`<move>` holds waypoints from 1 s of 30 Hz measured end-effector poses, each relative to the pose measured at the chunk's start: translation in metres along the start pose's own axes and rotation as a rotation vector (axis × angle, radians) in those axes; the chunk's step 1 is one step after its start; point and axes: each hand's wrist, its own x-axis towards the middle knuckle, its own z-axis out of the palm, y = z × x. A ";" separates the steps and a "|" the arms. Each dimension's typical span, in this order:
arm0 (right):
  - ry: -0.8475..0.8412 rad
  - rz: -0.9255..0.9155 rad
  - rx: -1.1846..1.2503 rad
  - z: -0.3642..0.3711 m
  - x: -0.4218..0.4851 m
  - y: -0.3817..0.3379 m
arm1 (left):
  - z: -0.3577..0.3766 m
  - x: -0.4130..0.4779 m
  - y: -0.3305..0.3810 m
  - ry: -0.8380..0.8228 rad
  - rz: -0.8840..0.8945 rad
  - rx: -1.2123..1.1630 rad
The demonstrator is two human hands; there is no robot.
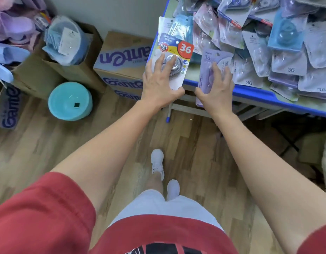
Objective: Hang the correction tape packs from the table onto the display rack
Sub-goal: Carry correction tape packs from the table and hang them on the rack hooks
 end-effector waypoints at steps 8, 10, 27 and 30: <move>-0.014 0.031 0.012 0.021 -0.108 0.012 | 0.018 -0.101 -0.015 -0.045 -0.023 -0.012; -0.001 0.062 0.018 0.029 -0.135 0.016 | 0.019 -0.121 -0.020 -0.064 -0.003 -0.011; 0.258 0.636 0.204 0.106 -0.452 0.000 | 0.042 -0.334 -0.062 -0.315 0.532 -0.016; 0.326 0.746 0.226 0.109 -0.511 0.009 | 0.061 -0.382 -0.053 -0.381 0.633 -0.014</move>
